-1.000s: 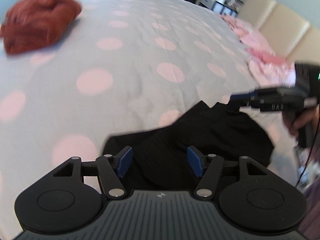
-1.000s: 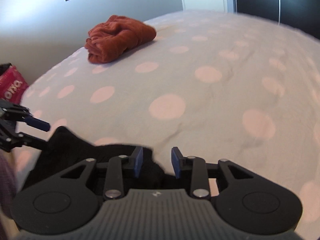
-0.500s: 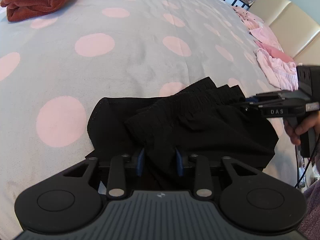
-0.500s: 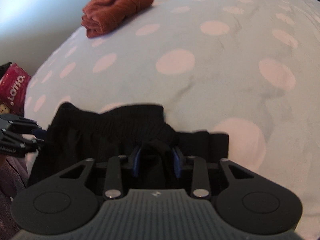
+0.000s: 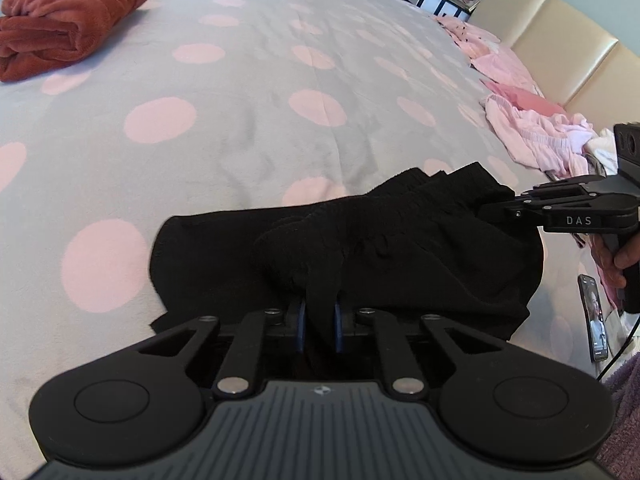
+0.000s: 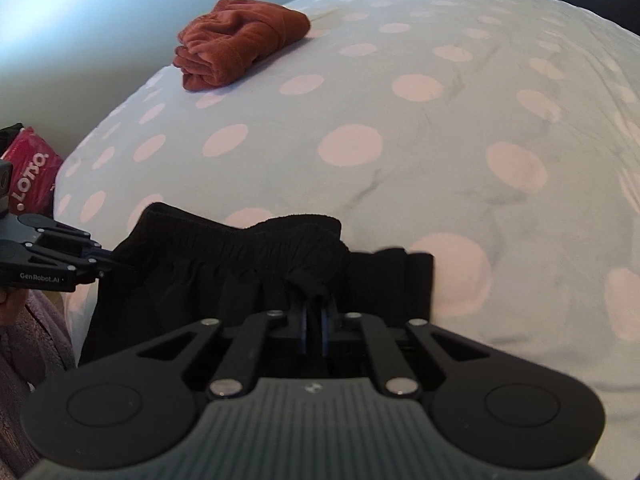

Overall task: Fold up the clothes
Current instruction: 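Grasp the folded black garment with both grippers and lift it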

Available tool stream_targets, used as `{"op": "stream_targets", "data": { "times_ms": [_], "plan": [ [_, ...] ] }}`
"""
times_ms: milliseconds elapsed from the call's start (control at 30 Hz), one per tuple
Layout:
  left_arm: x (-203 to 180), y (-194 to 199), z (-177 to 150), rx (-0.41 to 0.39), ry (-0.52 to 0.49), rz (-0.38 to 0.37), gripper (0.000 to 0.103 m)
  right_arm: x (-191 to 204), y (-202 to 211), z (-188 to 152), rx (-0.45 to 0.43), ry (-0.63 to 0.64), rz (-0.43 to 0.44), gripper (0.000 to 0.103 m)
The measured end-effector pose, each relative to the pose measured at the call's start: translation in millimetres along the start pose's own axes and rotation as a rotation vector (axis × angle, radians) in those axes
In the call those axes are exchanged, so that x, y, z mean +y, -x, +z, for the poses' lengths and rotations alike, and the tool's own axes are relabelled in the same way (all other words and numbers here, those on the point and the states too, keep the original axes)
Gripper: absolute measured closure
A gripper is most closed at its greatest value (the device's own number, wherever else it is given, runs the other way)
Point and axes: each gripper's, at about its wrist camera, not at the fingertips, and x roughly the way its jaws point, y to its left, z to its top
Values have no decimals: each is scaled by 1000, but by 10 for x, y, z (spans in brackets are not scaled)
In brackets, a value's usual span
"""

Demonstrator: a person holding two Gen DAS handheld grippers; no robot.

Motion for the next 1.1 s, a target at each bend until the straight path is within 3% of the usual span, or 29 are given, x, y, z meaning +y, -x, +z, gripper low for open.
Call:
{"op": "stream_targets", "data": {
  "times_ms": [167,300,367,433,533,733,900,967,1100],
  "plan": [
    [-42,-197,4,42,-43,51,92,-83,-204,-177,5,-20,-55,95],
    [-52,-186,-27,33,-44,70,83,-78,-305,-214,-4,-5,-76,92],
    [-83,-115,-52,20,-51,95,71,-70,-274,-188,-11,-3,-78,82],
    [-117,-32,-85,3,-59,119,45,-54,-213,-161,-27,11,-80,62],
    [-128,69,-135,-19,-43,171,37,-81,-128,-149,-42,20,-94,42],
    [89,84,-252,7,131,200,29,-219,-164,-206,-7,-47,-98,25],
    [229,37,-374,18,236,202,22,-284,-290,-314,35,-106,-63,26],
    [234,10,-370,9,226,198,22,-259,-331,-332,33,-98,-66,27],
    [194,-43,-347,-10,194,203,22,-207,-361,-307,18,-75,-70,43]
  ]
}}
